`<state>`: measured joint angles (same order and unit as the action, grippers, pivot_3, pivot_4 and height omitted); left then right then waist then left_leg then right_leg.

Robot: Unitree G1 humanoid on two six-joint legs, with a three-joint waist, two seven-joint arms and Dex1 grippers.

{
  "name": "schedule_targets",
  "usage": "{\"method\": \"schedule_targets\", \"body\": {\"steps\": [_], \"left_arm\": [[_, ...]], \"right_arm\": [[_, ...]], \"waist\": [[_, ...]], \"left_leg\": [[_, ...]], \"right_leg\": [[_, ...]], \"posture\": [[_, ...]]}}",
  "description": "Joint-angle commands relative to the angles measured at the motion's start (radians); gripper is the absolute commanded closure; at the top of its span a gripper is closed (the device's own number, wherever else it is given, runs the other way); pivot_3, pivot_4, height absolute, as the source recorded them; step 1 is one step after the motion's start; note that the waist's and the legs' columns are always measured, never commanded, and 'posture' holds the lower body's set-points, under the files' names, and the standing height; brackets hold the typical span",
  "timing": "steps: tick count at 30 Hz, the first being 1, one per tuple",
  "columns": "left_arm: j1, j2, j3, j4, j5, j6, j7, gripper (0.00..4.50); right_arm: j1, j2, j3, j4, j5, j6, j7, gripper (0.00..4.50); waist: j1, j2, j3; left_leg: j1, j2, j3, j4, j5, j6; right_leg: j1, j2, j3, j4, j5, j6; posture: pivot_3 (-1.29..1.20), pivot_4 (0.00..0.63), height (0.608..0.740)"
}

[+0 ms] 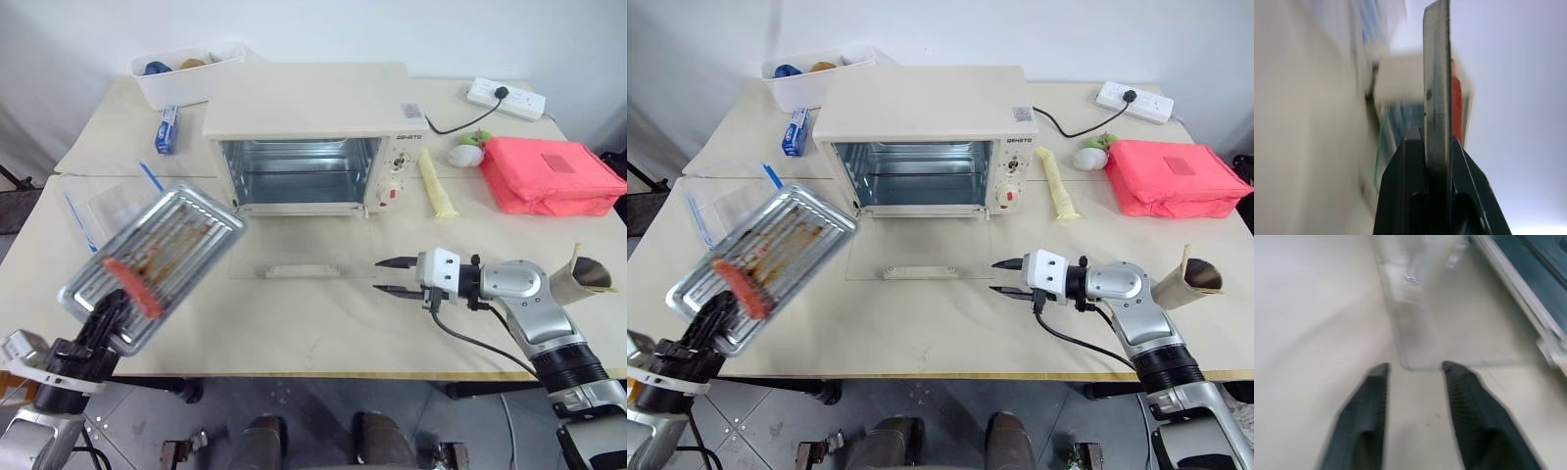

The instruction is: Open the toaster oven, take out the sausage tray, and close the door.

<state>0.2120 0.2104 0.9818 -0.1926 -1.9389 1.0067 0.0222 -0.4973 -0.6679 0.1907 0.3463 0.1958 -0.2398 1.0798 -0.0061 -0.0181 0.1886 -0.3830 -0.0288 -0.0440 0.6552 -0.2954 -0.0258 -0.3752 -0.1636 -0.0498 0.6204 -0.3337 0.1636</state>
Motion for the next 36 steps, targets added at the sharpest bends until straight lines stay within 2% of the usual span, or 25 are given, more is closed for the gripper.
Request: {"method": "schedule_targets", "body": {"steps": [1, 3, 9, 12, 17, 20, 25, 28, 33, 36], "left_arm": [[0.01, -0.017, 0.023, -0.066, -0.033, -0.061, 0.017, 4.5], [-0.004, -0.024, 0.026, -0.069, -0.033, -0.092, 0.043, 4.5], [-0.117, 0.005, 0.03, -0.055, -0.033, -0.163, 0.143, 4.5], [-0.171, -0.002, 0.056, -0.055, -0.033, -0.197, 0.195, 4.5], [-0.197, -0.021, 0.073, -0.071, -0.033, -0.214, 0.239, 4.5], [-0.202, -0.03, 0.067, -0.08, -0.033, -0.208, 0.248, 4.5], [-0.231, -0.05, 0.08, -0.084, -0.033, -0.213, 0.264, 4.5], [-0.222, -0.042, 0.072, -0.084, -0.033, -0.189, 0.269, 4.5], [-0.191, -0.048, 0.039, -0.114, -0.033, -0.146, 0.257, 4.5], [-0.181, -0.04, 0.02, -0.121, -0.033, -0.107, 0.22, 4.5]], "right_arm": [[-0.041, 0.021, -0.019, 0.085, -0.028, 0.006, -0.006, 3.97], [-0.068, 0.045, -0.017, 0.15, -0.047, -0.011, -0.009, 4.43], [-0.138, 0.163, -0.052, 0.256, -0.009, -0.05, 0.009, 4.43], [-0.136, 0.192, -0.093, 0.196, 0.059, -0.037, 0.047, 4.43], [-0.126, 0.199, -0.162, 0.001, 0.2, 0.179, 0.046, 4.43], [-0.166, 0.222, -0.214, -0.082, 0.265, 0.273, -0.018, 4.43], [-0.258, 0.263, -0.276, -0.079, 0.294, 0.351, -0.129, 4.43], [-0.268, 0.259, -0.301, -0.081, 0.308, 0.35, -0.113, 4.43], [-0.172, 0.166, -0.313, -0.197, 0.37, 0.463, -0.005, 4.43], [-0.045, 0.081, -0.338, -0.321, 0.398, 0.5, 0.043, 3.82]], "waist": [[0.003, 0.0, 0.0], [0.006, 0.0, 0.0], [0.003, -0.001, -0.001], [0.003, -0.001, -0.001], [0.003, -0.001, -0.001], [0.004, -0.001, -0.001], [0.004, -0.001, -0.001], [0.006, -0.001, -0.001], [0.008, -0.001, -0.001], [0.01, -0.001, -0.001]], "left_leg": [[0.0, 0.0, 0.0, 0.0, 0.0, 0.0], [0.0, 0.0, 0.001, 0.001, 0.0, 0.0], [-0.001, 0.002, 0.001, 0.004, -0.001, 0.0], [-0.001, 0.003, 0.0, 0.004, -0.002, -0.002], [-0.002, 0.006, -0.002, 0.005, -0.005, -0.001], [-0.003, 0.008, -0.002, 0.007, -0.007, -0.002], [-0.003, 0.011, -0.001, 0.007, -0.007, -0.003], [-0.003, 0.011, -0.001, 0.007, -0.008, -0.003], [-0.004, 0.011, -0.001, 0.007, -0.01, -0.002], [-0.005, 0.011, -0.001, 0.007, -0.011, -0.002]], "right_leg": [[0.0, 0.0, 0.0, 0.0, 0.0, 0.0], [0.0, 0.0, 0.0, 0.0, 0.0, 0.0], [0.001, 0.002, -0.001, 0.001, 0.0, 0.0], [0.001, 0.003, -0.001, 0.001, 0.0, 0.0], [0.0, 0.005, -0.001, 0.001, 0.001, 0.0], [0.0, 0.008, -0.001, 0.001, 0.001, 0.0], [0.0, 0.012, 0.0, 0.0, 0.002, -0.002], [0.0, 0.012, 0.0, 0.0, 0.002, -0.002], [0.0, 0.012, 0.0, 0.0, 0.002, -0.002], [0.0, 0.012, 0.001, -0.002, 0.002, -0.002]], "posture": [[0.0, 0.15, 0.74], [0.0, 0.15, 0.74], [0.0, 0.15, 0.74], [0.0, 0.15, 0.74], [0.0, 0.15, 0.74], [0.0, 0.15, 0.74], [0.0, 0.15, 0.74], [0.0, 0.15, 0.74], [0.0, 0.15, 0.74], [0.0, 0.15, 0.74]]}}
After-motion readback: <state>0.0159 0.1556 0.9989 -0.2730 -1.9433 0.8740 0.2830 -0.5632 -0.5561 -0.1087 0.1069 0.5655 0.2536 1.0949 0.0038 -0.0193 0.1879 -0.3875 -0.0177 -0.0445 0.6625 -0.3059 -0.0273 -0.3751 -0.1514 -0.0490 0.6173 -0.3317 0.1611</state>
